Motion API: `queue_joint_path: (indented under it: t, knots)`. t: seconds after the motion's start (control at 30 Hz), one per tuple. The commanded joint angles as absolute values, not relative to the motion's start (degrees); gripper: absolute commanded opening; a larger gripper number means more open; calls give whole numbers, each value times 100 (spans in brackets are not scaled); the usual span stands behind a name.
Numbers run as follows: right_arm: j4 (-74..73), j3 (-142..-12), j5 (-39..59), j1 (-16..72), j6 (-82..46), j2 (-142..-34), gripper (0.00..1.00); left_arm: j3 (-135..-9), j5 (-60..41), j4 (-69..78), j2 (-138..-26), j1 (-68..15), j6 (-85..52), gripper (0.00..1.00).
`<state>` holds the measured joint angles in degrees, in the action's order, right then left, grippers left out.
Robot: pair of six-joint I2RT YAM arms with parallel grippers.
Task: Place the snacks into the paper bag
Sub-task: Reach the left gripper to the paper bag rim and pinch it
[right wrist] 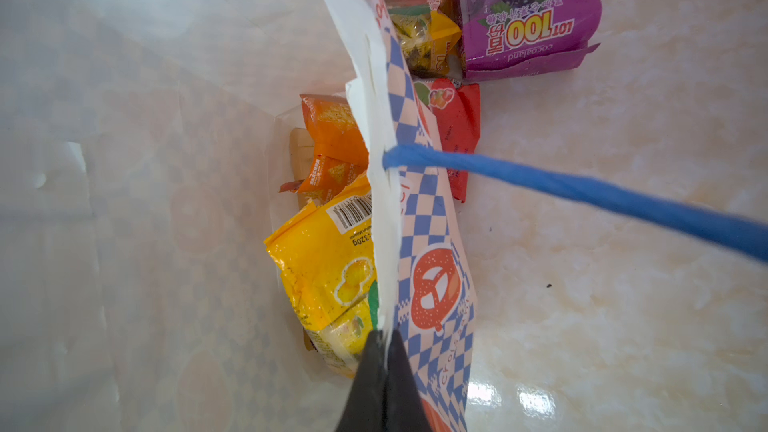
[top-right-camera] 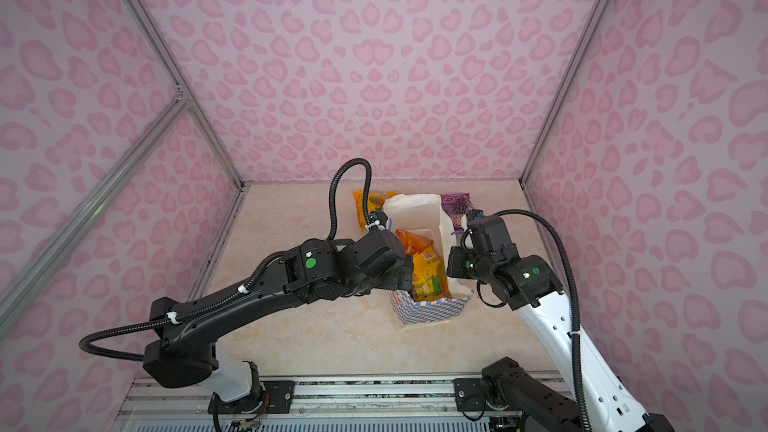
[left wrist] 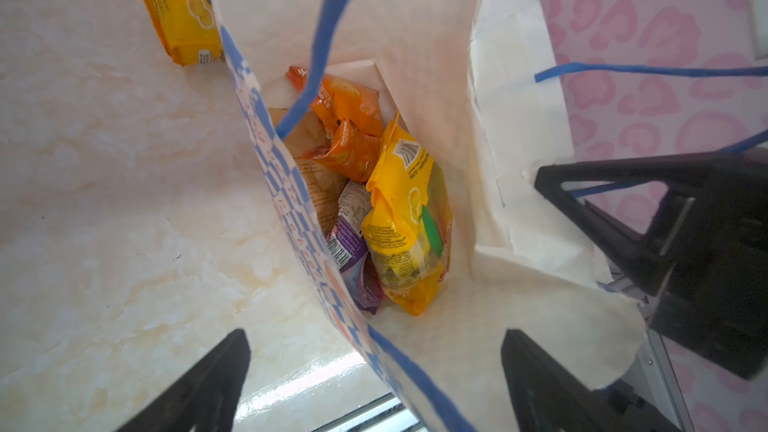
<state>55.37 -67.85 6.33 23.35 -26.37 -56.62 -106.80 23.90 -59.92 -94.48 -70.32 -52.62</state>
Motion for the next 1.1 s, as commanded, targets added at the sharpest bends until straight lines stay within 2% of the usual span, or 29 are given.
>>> queue_joint_path:
  t: [0.0,0.07,0.27,0.47,0.6,0.67,0.77,1.0,1.07]
  knots:
    - [5651,-6737,668,2351,-2672,-5610,0,-10854,3050,-6589,-9698,-7023,-5669,98]
    - [5647,-6720,677,2347,-2672,-5575,0,-10870,3098,-6771,-9847,-7014,-5825,100]
    - [5656,-6663,752,2347,-2641,-5485,0,-11089,3335,-7270,-10167,-7040,-6267,82]
    - [5653,-6636,773,2349,-2557,-5423,0,-11168,3368,-7329,-10190,-7082,-6363,49]
    - [5578,-6585,835,2350,-2575,-5389,0,-11412,3314,-7510,-10363,-7084,-6380,38]
    - [5555,-6574,858,2347,-2576,-5380,0,-11525,3305,-7574,-10444,-7092,-6384,37]
    - [5561,-6587,891,2347,-2574,-5361,0,-11681,3279,-7593,-10541,-7100,-6329,29]
    - [5625,-6830,897,2607,-2675,-5310,0,-11816,3212,-7515,-10617,-7109,-6182,5]
    - [5625,-6952,825,2764,-2713,-5334,0,-11888,3270,-7531,-10579,-7109,-6093,3]
